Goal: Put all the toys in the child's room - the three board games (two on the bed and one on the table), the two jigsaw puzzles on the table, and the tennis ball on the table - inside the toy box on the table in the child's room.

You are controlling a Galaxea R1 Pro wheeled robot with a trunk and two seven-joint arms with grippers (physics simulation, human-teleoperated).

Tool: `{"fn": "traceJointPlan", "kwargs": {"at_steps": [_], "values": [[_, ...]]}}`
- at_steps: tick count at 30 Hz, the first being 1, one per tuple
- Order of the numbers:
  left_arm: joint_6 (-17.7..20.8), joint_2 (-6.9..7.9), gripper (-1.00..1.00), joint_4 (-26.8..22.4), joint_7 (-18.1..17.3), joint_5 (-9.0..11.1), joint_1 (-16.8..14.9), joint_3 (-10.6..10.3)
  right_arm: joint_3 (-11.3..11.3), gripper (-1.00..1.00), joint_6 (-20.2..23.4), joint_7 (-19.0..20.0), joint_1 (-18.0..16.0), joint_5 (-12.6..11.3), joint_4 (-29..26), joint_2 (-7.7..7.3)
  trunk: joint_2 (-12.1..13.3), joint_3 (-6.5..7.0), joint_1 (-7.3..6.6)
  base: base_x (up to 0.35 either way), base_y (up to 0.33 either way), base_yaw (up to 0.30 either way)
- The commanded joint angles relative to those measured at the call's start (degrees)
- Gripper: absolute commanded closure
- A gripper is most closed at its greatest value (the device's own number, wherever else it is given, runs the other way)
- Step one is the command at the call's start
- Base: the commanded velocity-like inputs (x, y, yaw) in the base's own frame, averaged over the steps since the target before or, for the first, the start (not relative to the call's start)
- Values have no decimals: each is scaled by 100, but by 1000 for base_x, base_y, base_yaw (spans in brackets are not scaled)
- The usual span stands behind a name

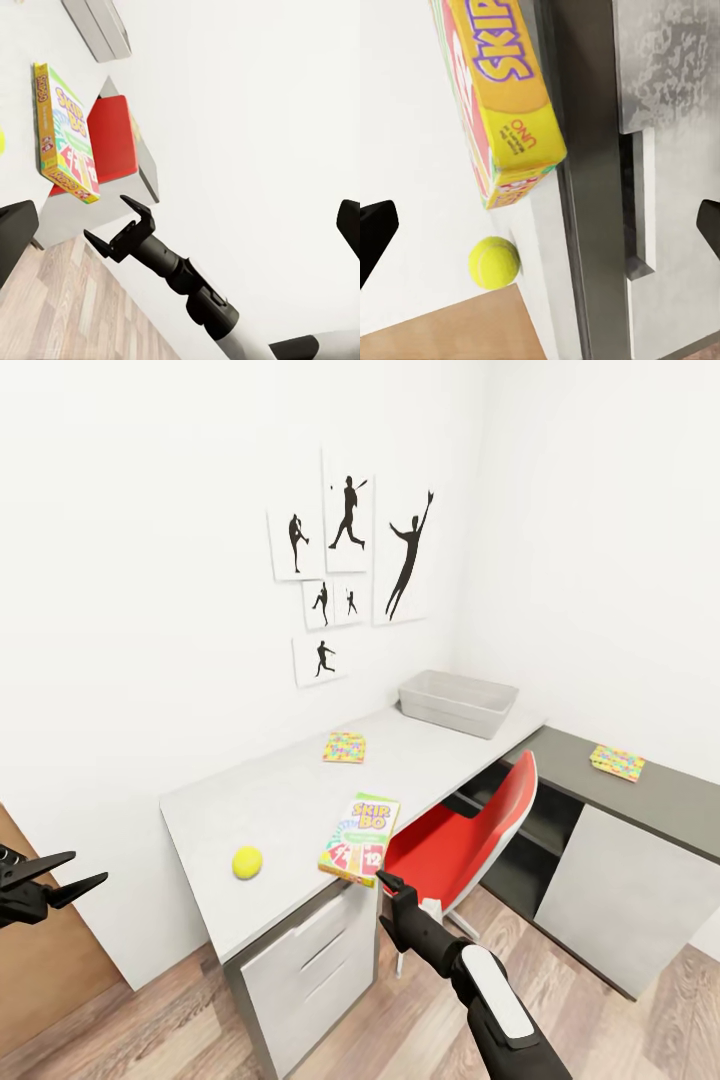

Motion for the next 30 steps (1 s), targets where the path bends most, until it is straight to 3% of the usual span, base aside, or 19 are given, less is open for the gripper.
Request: {"fn": "traceJointPlan", "kwargs": {"at_steps": [1,5,11,30], "values": [[60,8,-100,5,-25,34,-10,-33,-3,-100,15,20,-3,-19,-1,1,-46,-25,23,0,0,0],[62,8,-100,5,-25,35,-10,-27,-23,-100,11,271,-3,-10,-1,1,-206,-96,111,0,0,0],[75,8,-100,5,-25,36,-10,-27,-49,-100,6,513,-3,-14,6,1,-206,-96,111,0,0,0],[44,7,-100,5,-18,26,-10,-26,-58,-100,-4,817,-3,2,8,2,-206,-96,111,35,0,0]]}}
